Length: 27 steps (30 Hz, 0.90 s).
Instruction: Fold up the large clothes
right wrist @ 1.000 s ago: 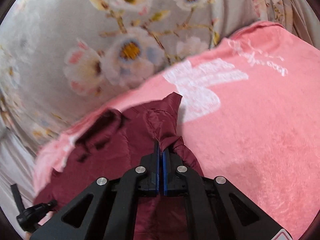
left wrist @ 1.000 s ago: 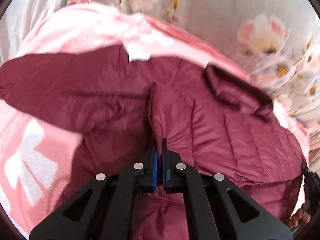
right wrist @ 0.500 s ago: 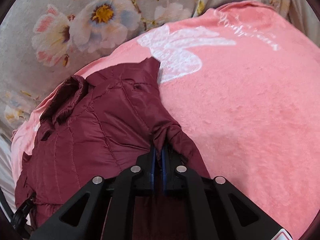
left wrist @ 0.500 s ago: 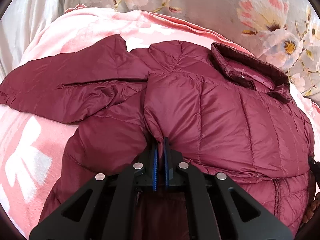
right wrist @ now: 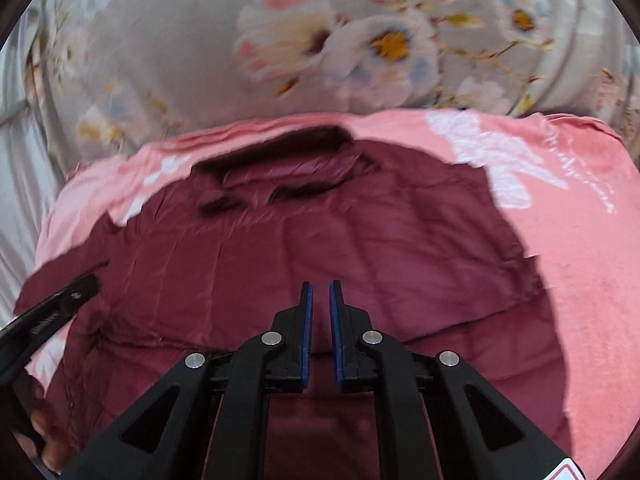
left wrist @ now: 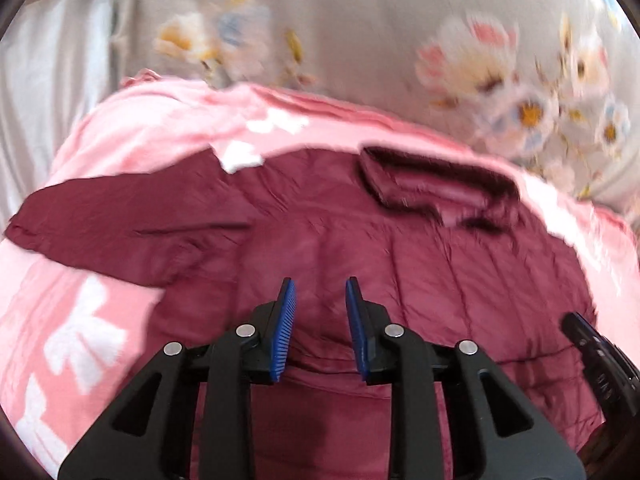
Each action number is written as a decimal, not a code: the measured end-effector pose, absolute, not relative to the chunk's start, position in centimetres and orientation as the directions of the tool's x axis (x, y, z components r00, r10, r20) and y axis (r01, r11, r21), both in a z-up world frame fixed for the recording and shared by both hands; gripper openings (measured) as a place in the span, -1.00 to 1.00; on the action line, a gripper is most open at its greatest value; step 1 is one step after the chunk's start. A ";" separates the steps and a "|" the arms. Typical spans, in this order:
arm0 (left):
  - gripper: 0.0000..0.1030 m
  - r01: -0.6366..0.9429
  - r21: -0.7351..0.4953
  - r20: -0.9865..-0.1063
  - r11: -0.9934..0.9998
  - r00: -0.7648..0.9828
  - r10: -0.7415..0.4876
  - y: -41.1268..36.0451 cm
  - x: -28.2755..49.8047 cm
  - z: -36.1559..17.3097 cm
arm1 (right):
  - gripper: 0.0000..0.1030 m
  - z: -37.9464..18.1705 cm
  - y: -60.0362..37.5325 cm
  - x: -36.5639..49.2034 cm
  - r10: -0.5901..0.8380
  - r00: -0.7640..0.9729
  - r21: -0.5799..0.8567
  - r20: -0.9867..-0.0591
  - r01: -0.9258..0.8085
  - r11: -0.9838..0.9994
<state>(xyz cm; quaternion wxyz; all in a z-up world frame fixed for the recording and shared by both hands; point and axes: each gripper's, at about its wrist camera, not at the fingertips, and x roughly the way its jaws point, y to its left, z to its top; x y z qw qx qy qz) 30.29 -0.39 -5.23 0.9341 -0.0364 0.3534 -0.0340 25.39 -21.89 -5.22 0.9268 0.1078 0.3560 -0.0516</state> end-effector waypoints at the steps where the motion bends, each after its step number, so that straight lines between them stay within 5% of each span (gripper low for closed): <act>1: -0.52 0.039 -0.088 -0.674 0.995 0.734 -0.088 -0.7 30.7 -6.0 | -0.86 -5.8 -21.5 25.9 -0.020 0.727 0.149 -0.687 0.168 0.974; 18: -0.52 0.011 -0.027 -0.737 1.000 0.676 -0.028 -1.8 32.0 -10.1 | -0.92 -9.8 -20.3 27.7 -0.064 0.635 0.072 -0.770 0.186 0.980; 23: -0.49 0.003 -0.140 -0.729 0.990 0.677 -0.105 0.5 31.5 -9.2 | -0.85 -9.1 -19.3 27.6 -0.118 0.631 0.009 -0.767 0.195 0.981; 25: -0.30 -0.035 -0.191 -0.700 0.981 0.705 -0.112 3.6 30.1 -7.4 | -0.75 -7.4 -17.9 26.6 -0.067 0.668 0.059 -0.741 0.164 0.985; 27: 0.29 -0.092 -0.235 -0.650 0.968 0.755 -0.086 7.8 28.7 -5.2 | -0.75 -6.3 -15.9 26.1 -0.032 0.696 0.081 -0.717 0.130 0.988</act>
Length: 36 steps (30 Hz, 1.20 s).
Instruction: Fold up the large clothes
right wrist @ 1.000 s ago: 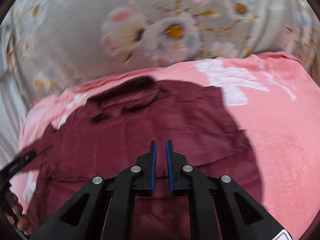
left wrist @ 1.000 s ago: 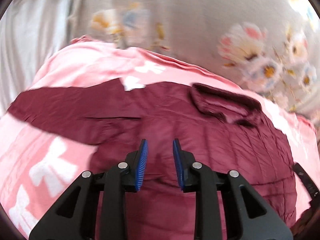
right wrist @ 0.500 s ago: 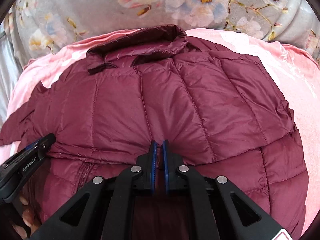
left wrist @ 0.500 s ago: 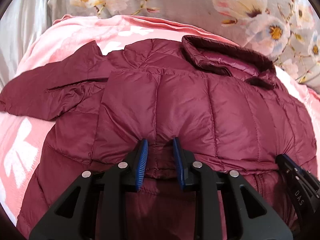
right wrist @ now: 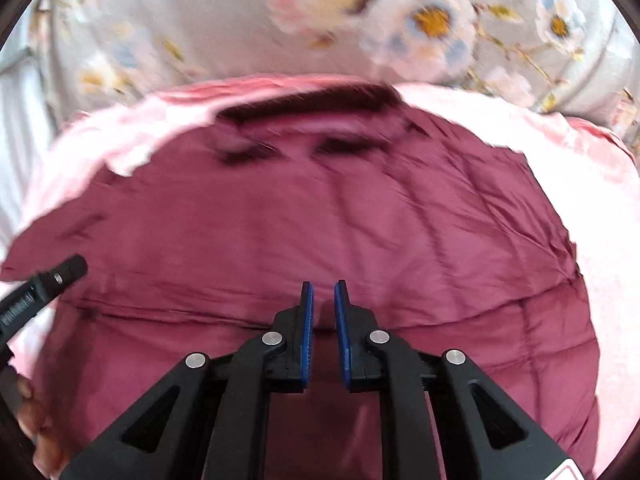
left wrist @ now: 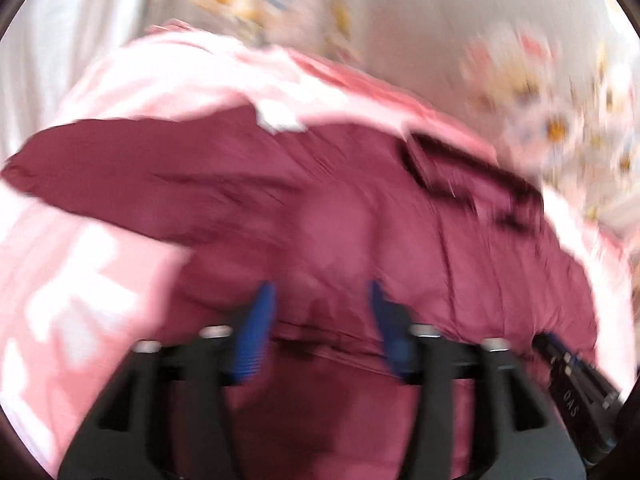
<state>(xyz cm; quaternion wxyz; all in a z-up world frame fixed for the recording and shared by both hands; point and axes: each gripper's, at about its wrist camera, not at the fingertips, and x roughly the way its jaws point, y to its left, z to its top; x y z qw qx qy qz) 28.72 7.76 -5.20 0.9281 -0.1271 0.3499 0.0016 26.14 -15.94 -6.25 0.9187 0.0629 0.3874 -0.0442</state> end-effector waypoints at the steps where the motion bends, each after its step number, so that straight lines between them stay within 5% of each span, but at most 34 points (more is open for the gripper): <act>1: 0.34 -0.125 -0.241 -0.640 0.962 0.766 -0.061 9.5 28.4 -4.5 | -0.75 -6.0 -14.5 26.3 -0.012 0.699 0.085 -0.715 0.104 0.991; 12: 0.40 -0.577 -0.327 -0.691 0.749 0.687 0.227 34.8 30.0 -5.2 | -0.76 -9.1 -9.0 28.2 0.005 0.652 0.058 -0.759 0.059 0.997; 21: 0.38 -0.699 -0.380 -0.724 0.606 0.632 0.274 42.7 31.4 -9.7 | -0.73 -9.6 -7.3 28.2 -0.109 0.643 -0.079 -0.758 0.075 0.994; 23: 0.25 -0.699 -0.379 -0.714 0.606 0.638 0.289 42.7 31.3 -9.6 | -0.72 -9.6 -7.1 28.2 -0.122 0.644 -0.095 -0.756 0.077 0.992; 25: -0.38 -0.674 -0.397 -0.703 0.623 0.660 0.265 42.3 31.8 -9.3 | -0.72 -9.6 -7.1 28.2 -0.132 0.644 -0.103 -0.754 0.082 0.991; 28: -0.93 -0.642 -0.397 -0.700 0.656 0.674 0.236 41.7 32.7 -8.4 | -0.69 -9.5 -7.2 28.2 -0.139 0.646 -0.106 -0.751 0.090 0.990; 36: -1.00 -0.420 -0.404 -0.484 0.813 0.852 0.200 33.6 31.5 2.8 | -0.58 -9.1 -7.8 27.9 -0.140 0.662 -0.077 -0.736 0.124 0.989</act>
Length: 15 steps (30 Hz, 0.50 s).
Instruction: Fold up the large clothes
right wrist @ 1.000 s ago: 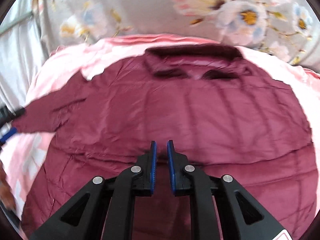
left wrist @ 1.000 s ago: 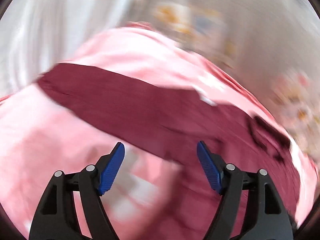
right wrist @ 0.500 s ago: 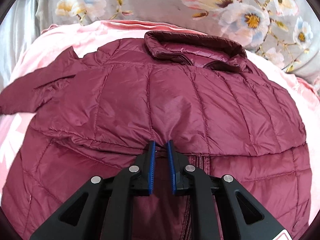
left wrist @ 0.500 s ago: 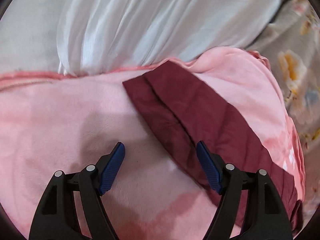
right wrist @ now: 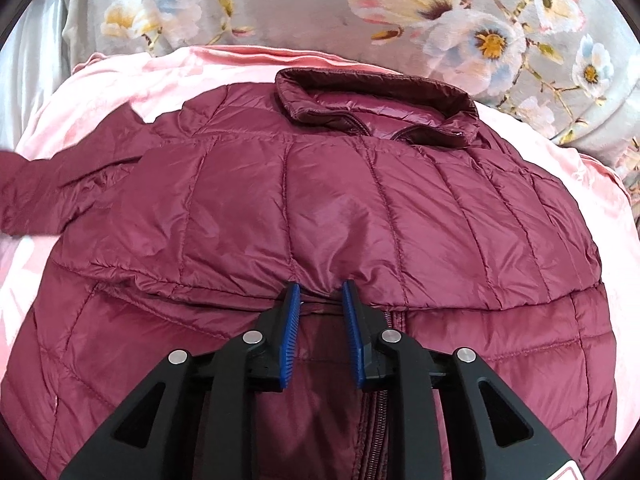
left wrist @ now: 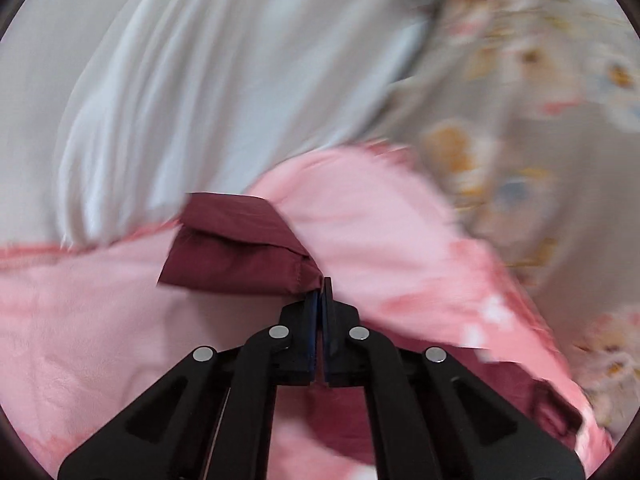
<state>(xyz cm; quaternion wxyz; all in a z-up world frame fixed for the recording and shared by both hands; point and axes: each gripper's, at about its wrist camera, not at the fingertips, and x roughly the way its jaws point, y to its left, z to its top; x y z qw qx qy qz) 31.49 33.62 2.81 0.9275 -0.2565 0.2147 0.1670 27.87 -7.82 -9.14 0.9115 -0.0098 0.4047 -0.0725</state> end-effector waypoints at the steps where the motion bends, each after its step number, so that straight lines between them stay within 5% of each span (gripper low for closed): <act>1: -1.00 -0.362 -0.395 -0.443 0.844 0.880 0.170 31.2 31.1 4.8 | -0.57 -8.9 -8.0 27.7 -0.137 0.672 -0.066 -0.727 0.131 0.989; 8: -1.00 0.004 -0.257 -0.295 0.967 0.952 -0.082 14.4 28.2 12.0 | -0.37 -6.2 -11.0 22.7 -0.036 0.762 0.129 -0.647 0.155 0.979; 15: -1.00 0.223 -0.173 -0.360 0.959 0.892 -0.272 0.3 27.1 9.7 | -0.35 -5.3 -14.7 16.3 -0.069 0.782 0.125 -0.620 0.185 0.975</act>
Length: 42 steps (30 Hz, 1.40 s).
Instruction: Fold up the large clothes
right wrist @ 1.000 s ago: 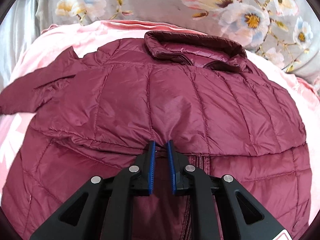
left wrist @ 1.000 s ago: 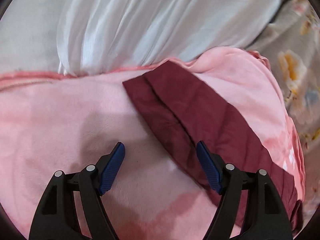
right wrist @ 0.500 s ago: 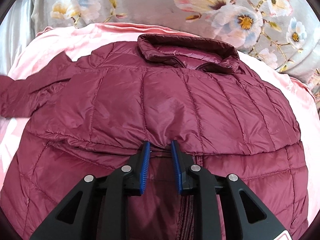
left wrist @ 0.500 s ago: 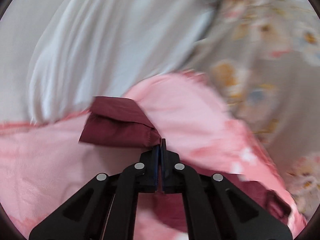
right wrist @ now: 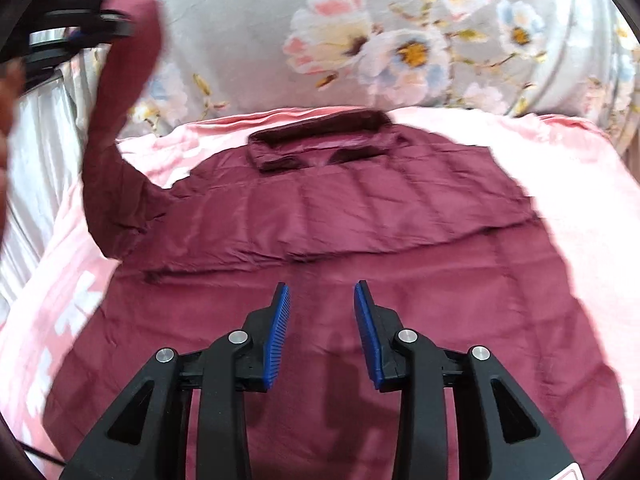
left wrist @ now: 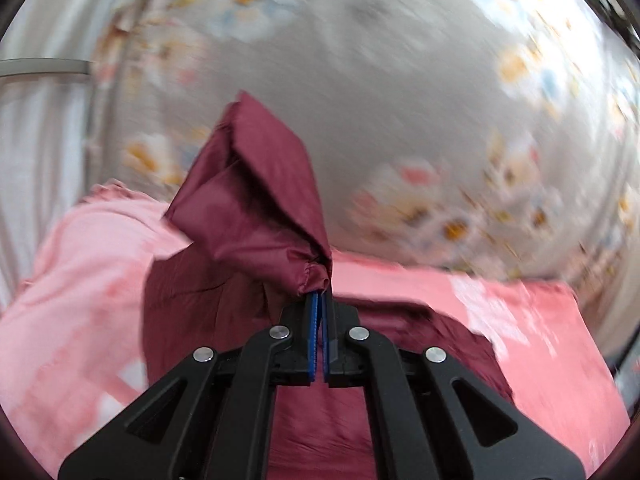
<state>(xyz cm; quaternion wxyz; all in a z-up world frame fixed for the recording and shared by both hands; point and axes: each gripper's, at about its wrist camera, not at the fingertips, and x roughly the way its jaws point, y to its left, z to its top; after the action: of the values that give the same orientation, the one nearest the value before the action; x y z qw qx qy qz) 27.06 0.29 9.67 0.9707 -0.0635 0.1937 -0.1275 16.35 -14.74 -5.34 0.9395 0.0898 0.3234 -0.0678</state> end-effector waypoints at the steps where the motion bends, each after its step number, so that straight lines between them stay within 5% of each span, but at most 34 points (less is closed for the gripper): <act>1: -1.00 0.242 -0.169 -0.385 0.955 0.876 -0.291 -1.5 27.1 8.6 | -0.34 -5.3 -15.5 15.6 -0.089 0.782 0.114 -0.618 0.201 0.973; 10: -0.89 0.320 -0.166 -0.578 0.933 0.735 -0.355 -9.6 26.8 -0.8 | -0.29 -7.0 -21.0 12.4 -0.103 0.742 0.165 -0.663 0.278 0.946; 11: -0.76 0.321 -0.172 -0.589 0.931 0.724 -0.359 -9.6 26.7 -1.4 | -0.22 -7.0 -21.4 12.4 -0.090 0.740 0.179 -0.667 0.276 0.944; 13: 0.25 0.318 -0.196 -0.595 0.928 0.713 -0.370 -8.9 26.1 -2.4 | -0.08 -6.9 -22.1 12.5 -0.074 0.743 0.202 -0.666 0.275 0.940; 16: 0.50 0.290 -0.267 -0.521 0.919 0.759 -0.391 -5.4 24.4 -1.8 | 0.16 -5.8 -22.9 12.6 -0.080 0.766 0.210 -0.638 0.274 0.939; 24: 0.53 0.034 -0.439 -0.556 0.898 0.775 -0.301 7.3 27.1 -2.7 | 0.35 -3.9 -25.0 16.7 -0.053 0.796 0.270 -0.603 0.266 0.925; 32: 0.39 -0.187 -0.646 -0.601 0.740 0.722 -0.343 16.9 31.2 -7.7 | 0.37 -7.8 -27.0 21.4 0.026 0.723 0.379 -0.690 0.331 0.864; 34: 0.28 -0.207 -0.682 -0.599 0.702 0.708 -0.373 17.6 32.2 -8.7 | 0.23 -8.4 -26.5 22.0 0.027 0.712 0.366 -0.702 0.328 0.871; 39: 0.14 -0.208 -0.751 -0.572 0.627 0.679 -0.459 17.4 33.3 -9.7 | -0.71 -7.8 -24.8 23.4 -0.007 0.708 0.280 -0.706 0.287 0.916; 42: 0.15 -0.179 -0.775 -0.537 0.606 0.692 -0.483 16.8 32.5 -8.7 | -0.92 -5.9 -24.1 24.0 -0.028 0.734 0.231 -0.678 0.248 0.941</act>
<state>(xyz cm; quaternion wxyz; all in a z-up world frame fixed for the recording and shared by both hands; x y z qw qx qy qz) 32.52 16.78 -8.68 0.8110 -0.4337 0.3813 -0.0936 24.02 -24.13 -5.94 0.9183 0.1547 0.3566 -0.0752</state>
